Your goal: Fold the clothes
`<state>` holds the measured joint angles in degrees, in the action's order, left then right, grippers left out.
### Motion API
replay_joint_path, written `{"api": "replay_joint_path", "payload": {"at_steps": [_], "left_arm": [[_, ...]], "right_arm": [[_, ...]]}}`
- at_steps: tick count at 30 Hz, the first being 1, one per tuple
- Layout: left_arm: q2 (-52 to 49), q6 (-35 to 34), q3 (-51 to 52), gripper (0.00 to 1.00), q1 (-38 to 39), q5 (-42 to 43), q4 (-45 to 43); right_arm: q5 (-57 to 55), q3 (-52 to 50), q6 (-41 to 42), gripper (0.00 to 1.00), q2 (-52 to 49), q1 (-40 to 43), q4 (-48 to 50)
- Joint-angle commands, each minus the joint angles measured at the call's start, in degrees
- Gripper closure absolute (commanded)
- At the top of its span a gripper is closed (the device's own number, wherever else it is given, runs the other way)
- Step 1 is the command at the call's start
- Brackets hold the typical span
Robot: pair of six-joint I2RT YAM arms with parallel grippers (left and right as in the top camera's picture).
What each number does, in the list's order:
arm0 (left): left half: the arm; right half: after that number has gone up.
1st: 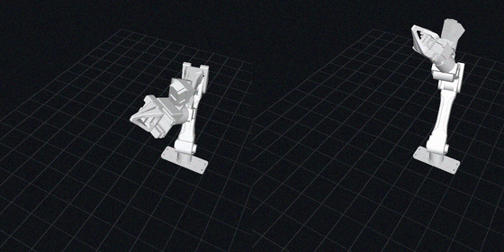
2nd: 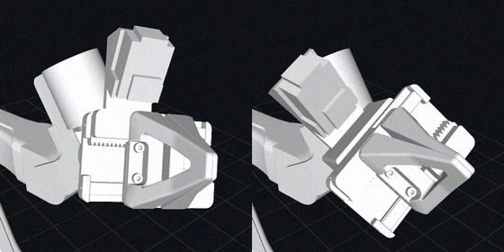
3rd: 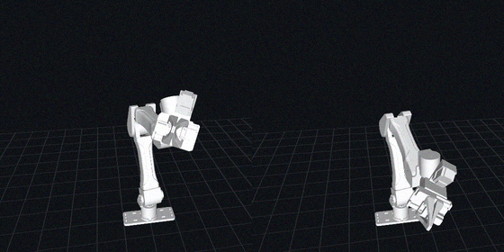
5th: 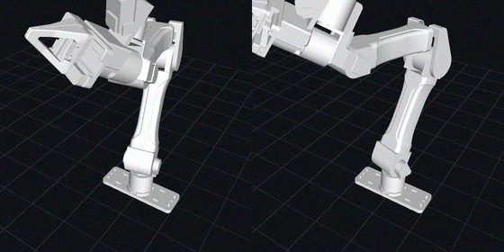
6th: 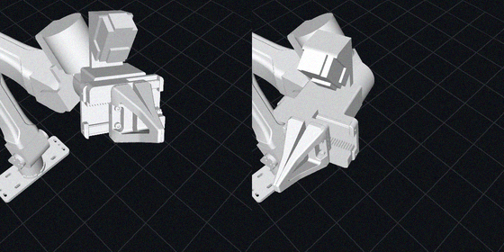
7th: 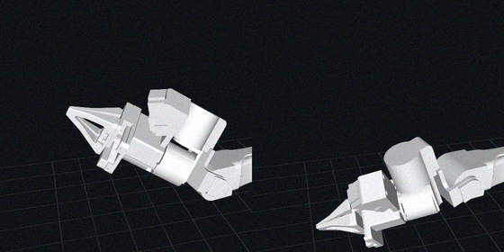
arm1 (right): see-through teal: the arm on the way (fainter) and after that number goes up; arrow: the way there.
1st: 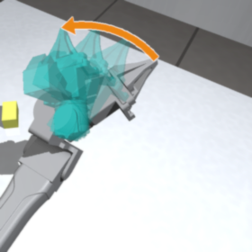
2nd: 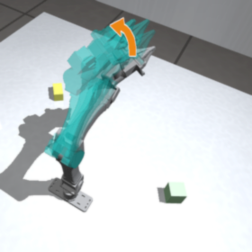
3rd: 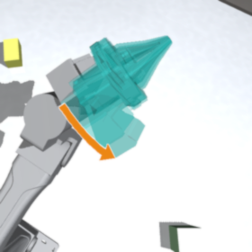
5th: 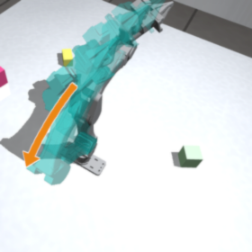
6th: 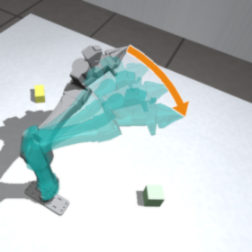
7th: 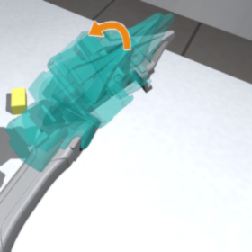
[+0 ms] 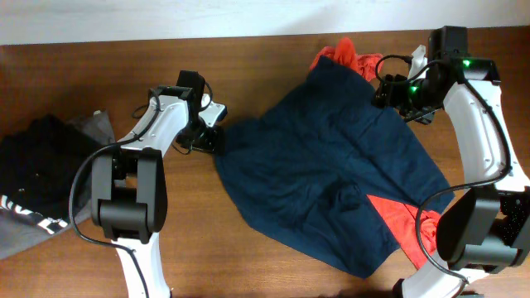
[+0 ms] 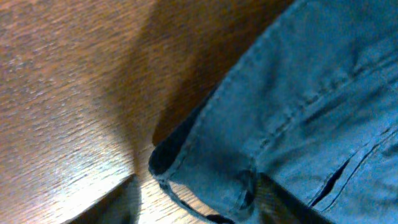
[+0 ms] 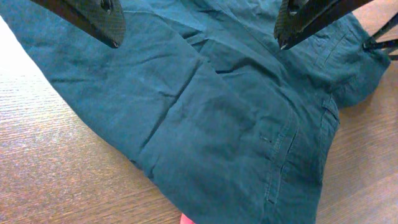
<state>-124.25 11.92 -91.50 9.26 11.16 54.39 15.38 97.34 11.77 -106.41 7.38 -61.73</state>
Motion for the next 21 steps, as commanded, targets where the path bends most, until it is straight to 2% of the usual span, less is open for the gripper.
{"api": "replay_joint_path", "payload": {"at_steps": [1, 2, 3, 5, 9, 12, 16, 21], "left_arm": [[-0.04, 0.35, -0.37, 0.76, 0.09, 0.59, -0.02], [-0.04, 0.35, -0.39, 0.96, 0.09, 0.57, 0.2], [0.02, 0.35, -0.61, 1.0, 0.07, 0.55, 0.81], [0.35, -0.63, -1.9, 1.0, -0.52, -0.74, 3.3], [3.08, -7.34, -7.04, 0.99, -3.67, -6.14, 11.67], [7.19, -10.34, -10.05, 1.0, -7.1, -6.49, 17.38], [14.84, -10.64, -10.75, 1.0, -11.04, -6.47, 19.3], [19.96, -10.38, -10.75, 1.0, -12.41, -6.51, 20.11]], "right_arm": [[0.7, 0.17, -0.61, 0.19, 0.28, 0.15, -0.07], [0.7, 0.17, -0.61, 0.18, 0.28, 0.15, -0.07], [0.7, 0.17, -0.61, 0.18, 0.28, 0.15, -0.07], [0.7, 0.17, -0.61, 0.19, 0.28, 0.15, -0.07], [0.5, 0.17, -0.61, 0.18, 0.26, 0.15, -0.09], [0.5, -0.02, -0.61, 0.17, 0.26, 0.13, -0.07], [0.5, -1.79, -0.59, 0.17, 0.04, 0.0, 0.79], [0.48, -10.25, 0.33, 0.18, -0.11, -1.16, 7.8]]}}
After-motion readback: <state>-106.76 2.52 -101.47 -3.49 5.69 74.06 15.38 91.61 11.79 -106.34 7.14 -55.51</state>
